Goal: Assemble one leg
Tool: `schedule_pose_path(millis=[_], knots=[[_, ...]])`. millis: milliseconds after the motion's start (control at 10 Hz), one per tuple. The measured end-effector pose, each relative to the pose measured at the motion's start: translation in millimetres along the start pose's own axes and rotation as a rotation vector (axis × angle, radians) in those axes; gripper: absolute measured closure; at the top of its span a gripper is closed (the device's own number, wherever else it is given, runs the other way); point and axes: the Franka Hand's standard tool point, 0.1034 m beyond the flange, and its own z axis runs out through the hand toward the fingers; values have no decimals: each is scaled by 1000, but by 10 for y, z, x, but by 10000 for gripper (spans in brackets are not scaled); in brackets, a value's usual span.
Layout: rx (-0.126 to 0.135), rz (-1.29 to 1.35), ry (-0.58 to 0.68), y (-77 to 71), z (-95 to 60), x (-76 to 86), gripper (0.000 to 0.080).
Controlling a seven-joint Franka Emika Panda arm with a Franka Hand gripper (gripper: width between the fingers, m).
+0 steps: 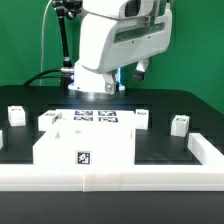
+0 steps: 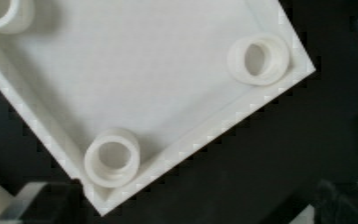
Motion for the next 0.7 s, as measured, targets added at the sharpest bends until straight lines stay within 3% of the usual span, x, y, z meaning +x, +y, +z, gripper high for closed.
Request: schedule_pose_path(millis=[700], knots=[[0, 0, 0, -2, 3, 0, 150]])
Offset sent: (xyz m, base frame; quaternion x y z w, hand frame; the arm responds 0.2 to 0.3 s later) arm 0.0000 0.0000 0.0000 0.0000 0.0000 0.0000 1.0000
